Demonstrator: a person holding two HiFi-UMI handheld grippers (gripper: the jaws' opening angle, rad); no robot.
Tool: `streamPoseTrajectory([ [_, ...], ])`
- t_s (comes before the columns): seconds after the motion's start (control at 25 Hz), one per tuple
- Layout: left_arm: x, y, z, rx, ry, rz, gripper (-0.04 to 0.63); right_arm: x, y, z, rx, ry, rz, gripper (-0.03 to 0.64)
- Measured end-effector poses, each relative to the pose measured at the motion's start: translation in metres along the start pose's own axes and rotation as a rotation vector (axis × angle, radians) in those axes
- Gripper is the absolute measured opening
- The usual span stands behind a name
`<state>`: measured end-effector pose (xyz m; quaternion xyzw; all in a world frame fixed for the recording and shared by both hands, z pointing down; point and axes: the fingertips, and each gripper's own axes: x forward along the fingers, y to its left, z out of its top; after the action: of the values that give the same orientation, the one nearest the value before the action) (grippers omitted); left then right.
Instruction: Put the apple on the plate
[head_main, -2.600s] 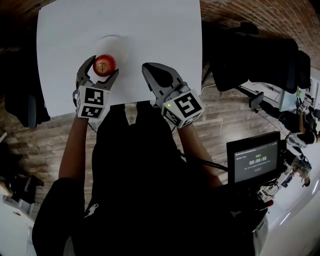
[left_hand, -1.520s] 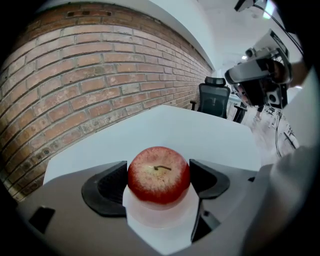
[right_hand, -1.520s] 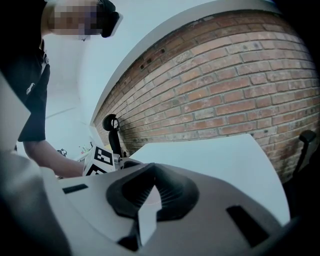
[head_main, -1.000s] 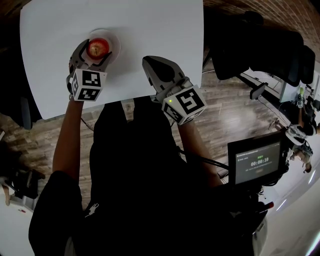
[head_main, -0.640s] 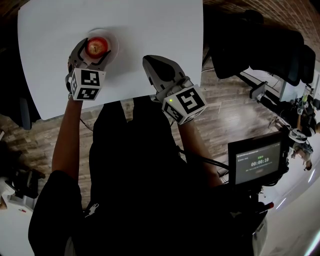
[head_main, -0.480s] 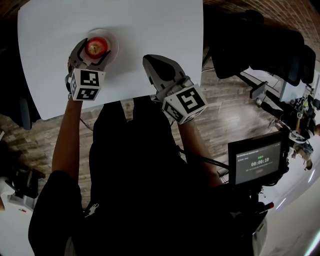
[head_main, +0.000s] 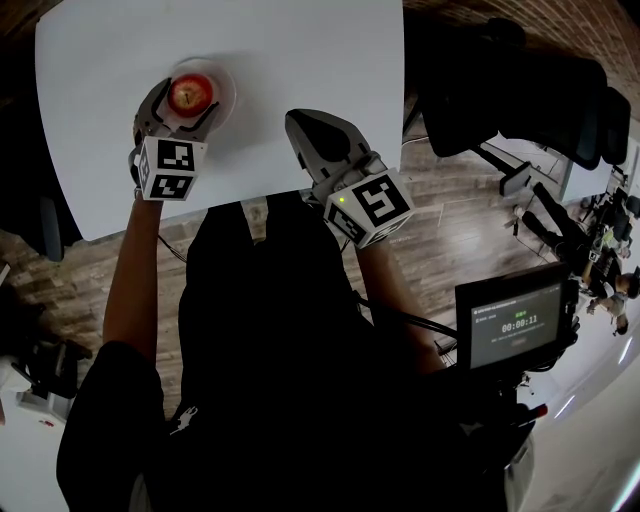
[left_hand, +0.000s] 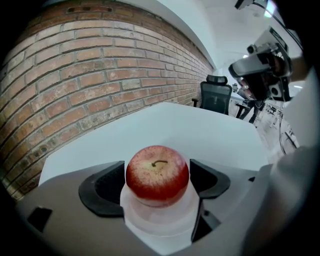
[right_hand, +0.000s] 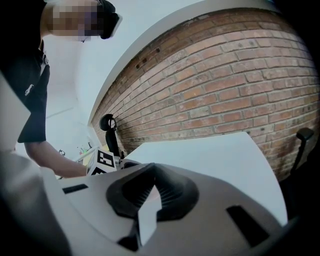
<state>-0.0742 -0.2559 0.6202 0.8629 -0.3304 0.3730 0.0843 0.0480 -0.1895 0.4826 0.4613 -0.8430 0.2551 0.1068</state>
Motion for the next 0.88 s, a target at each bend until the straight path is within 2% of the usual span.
streamPoseTrajectory([
  [0.12, 0.002, -0.001, 0.002, -0.003, -0.010, 0.001, 0.431, -0.002, -0.002, -0.001, 0.002, -0.003, -0.003, 0.005],
  [0.6, -0.011, 0.001, 0.018, 0.028, -0.048, 0.042, 0.431, -0.007, 0.000, 0.008, -0.019, -0.035, 0.010, 0.005],
  [0.88, -0.023, 0.001, 0.029, -0.021, -0.069, 0.037, 0.429, -0.008, 0.003, 0.023, -0.040, -0.073, 0.028, 0.005],
])
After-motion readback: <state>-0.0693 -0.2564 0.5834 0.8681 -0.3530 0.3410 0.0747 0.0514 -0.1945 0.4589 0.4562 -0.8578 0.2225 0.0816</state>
